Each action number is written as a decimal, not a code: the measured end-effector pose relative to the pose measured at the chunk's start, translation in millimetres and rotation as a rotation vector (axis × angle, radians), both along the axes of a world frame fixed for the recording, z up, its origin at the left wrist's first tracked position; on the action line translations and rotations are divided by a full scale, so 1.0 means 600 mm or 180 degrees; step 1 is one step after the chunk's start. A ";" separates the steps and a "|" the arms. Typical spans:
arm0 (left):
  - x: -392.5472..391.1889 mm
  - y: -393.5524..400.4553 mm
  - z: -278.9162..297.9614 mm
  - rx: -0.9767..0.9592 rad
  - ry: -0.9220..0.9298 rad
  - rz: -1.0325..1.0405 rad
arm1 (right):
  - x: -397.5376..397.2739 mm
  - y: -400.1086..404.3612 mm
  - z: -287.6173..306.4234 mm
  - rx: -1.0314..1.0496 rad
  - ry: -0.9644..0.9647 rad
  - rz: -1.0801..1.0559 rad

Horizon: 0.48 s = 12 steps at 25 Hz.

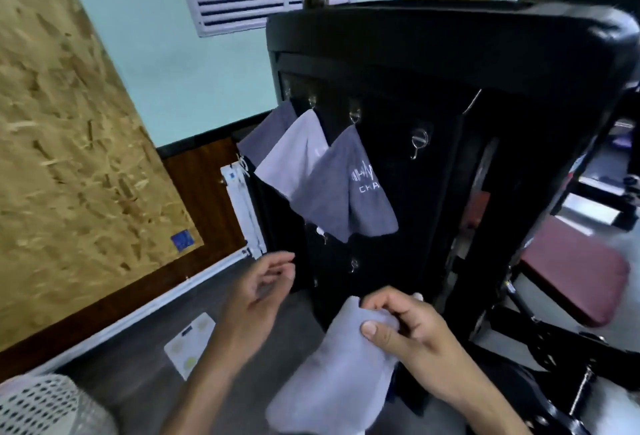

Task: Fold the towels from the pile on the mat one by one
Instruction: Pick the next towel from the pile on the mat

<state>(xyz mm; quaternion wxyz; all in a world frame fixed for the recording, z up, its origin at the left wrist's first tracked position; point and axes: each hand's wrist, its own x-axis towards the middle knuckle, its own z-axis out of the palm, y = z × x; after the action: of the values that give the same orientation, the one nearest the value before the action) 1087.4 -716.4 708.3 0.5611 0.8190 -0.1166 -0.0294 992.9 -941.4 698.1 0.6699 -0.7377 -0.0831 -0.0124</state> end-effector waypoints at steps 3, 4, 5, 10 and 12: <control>0.084 -0.017 0.020 0.0155 -0.0093 -0.0527 | 0.080 0.020 -0.002 0.0117 -0.0085 -0.0397; 0.104 -0.026 0.027 0.0236 -0.0146 -0.0664 | 0.105 0.022 -0.002 0.0123 -0.0135 -0.0572; 0.121 -0.036 0.033 0.0388 -0.0276 -0.0788 | 0.128 0.021 0.000 0.0126 -0.0212 -0.0724; 0.170 -0.089 0.030 0.1094 -0.0865 -0.1079 | 0.213 -0.010 0.015 -0.0392 -0.0621 -0.1036; 0.182 -0.112 0.016 0.1041 -0.0967 -0.0937 | 0.233 -0.023 0.014 -0.0703 -0.0680 -0.1331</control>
<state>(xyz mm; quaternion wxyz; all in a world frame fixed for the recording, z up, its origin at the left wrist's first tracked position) 1196.8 -783.8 718.1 0.3870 0.8680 -0.3111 -0.0060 1132.5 -955.3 706.8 0.5556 -0.8020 0.0001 -0.2192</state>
